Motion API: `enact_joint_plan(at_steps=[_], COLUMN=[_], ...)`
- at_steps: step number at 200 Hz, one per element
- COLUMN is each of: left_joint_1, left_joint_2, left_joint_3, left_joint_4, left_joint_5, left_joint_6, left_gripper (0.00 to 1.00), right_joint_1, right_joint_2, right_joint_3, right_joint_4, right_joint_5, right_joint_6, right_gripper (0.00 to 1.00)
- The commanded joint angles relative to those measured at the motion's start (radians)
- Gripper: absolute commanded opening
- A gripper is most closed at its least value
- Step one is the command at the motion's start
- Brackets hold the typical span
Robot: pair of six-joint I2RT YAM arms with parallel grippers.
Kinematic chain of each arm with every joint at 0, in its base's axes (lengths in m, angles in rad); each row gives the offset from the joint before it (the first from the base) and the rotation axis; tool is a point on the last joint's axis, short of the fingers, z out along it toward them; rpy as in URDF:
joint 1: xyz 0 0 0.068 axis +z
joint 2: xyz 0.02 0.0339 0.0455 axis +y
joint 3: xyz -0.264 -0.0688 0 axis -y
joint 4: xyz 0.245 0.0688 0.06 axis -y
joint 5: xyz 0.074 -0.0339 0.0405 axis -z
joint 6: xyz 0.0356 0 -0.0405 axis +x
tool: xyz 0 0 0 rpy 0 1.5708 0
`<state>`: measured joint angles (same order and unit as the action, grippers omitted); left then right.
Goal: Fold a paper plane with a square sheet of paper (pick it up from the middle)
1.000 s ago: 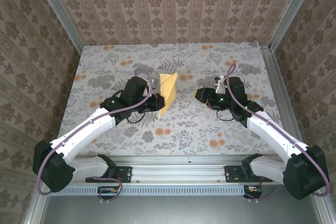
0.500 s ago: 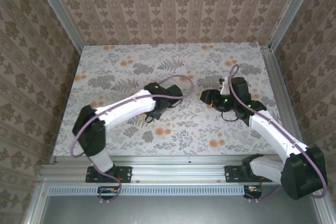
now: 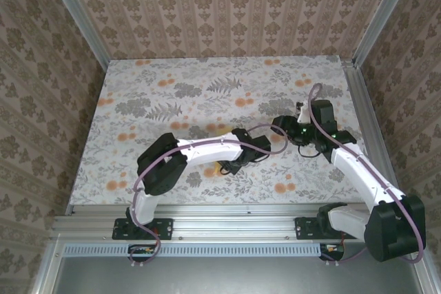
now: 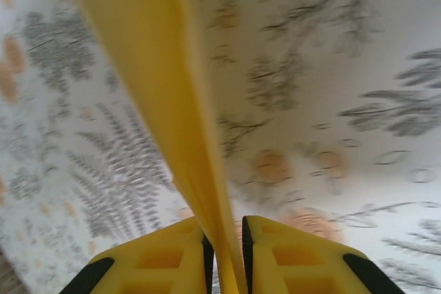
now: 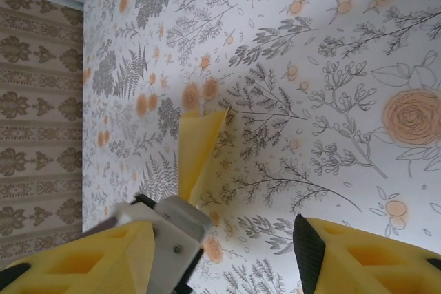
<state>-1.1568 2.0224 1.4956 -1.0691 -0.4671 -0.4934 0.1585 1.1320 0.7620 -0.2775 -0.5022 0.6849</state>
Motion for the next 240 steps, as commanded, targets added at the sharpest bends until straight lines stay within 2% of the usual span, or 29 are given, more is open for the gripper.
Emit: enact_joint_plan(at_steps=[1, 18, 43, 60, 81, 98, 111, 141, 178, 210, 240], left_joint_1=[-0.011, -0.010, 0.004, 0.022, 0.062, 0.094, 0.125, 0.252, 0.445, 0.586, 0.668], left_joint_2=[0.003, -0.012, -0.074, -0.147, -0.256, -0.360, -0.433, -0.597, -0.739, -0.781, -0.802], left_joint_3=[-0.005, -0.025, -0.070, -0.122, -0.209, -0.281, -0.331, -0.449, -0.584, -0.664, -0.689], left_joint_4=[0.087, 0.126, 0.197, 0.258, 0.330, 0.365, 0.381, 0.403, 0.432, 0.498, 0.522], left_joint_5=[0.108, 0.153, 0.244, 0.325, 0.450, 0.513, 0.555, 0.640, 0.710, 0.813, 0.860], left_joint_6=[0.040, 0.047, 0.049, 0.041, 0.018, -0.011, -0.032, -0.069, -0.083, -0.089, -0.083], left_gripper=[0.24, 0.29, 0.42, 0.57, 0.62, 0.70, 0.71, 0.72, 0.74, 0.76, 0.77], right_joint_1=[-0.022, -0.024, -0.024, -0.024, -0.024, -0.021, -0.007, 0.104, 0.317, 0.481, 0.574], right_joint_2=[0.000, 0.003, 0.009, 0.014, 0.015, 0.019, 0.021, 0.026, 0.055, 0.178, 0.323], right_joint_3=[0.036, 0.040, 0.031, 0.020, -0.005, -0.034, -0.064, -0.097, -0.060, -0.025, 0.045], right_joint_4=[-0.051, -0.066, -0.069, -0.066, -0.054, -0.030, 0.007, 0.071, 0.109, 0.190, 0.239], right_joint_5=[-0.018, -0.009, -0.013, -0.018, -0.013, -0.028, -0.043, -0.029, 0.076, 0.133, 0.172], right_joint_6=[-0.046, -0.061, -0.068, -0.068, -0.067, -0.052, -0.026, 0.037, 0.088, 0.134, 0.138], right_gripper=[0.59, 0.59, 0.59, 0.59, 0.59, 0.58, 0.55, 0.50, 0.42, 0.35, 0.29])
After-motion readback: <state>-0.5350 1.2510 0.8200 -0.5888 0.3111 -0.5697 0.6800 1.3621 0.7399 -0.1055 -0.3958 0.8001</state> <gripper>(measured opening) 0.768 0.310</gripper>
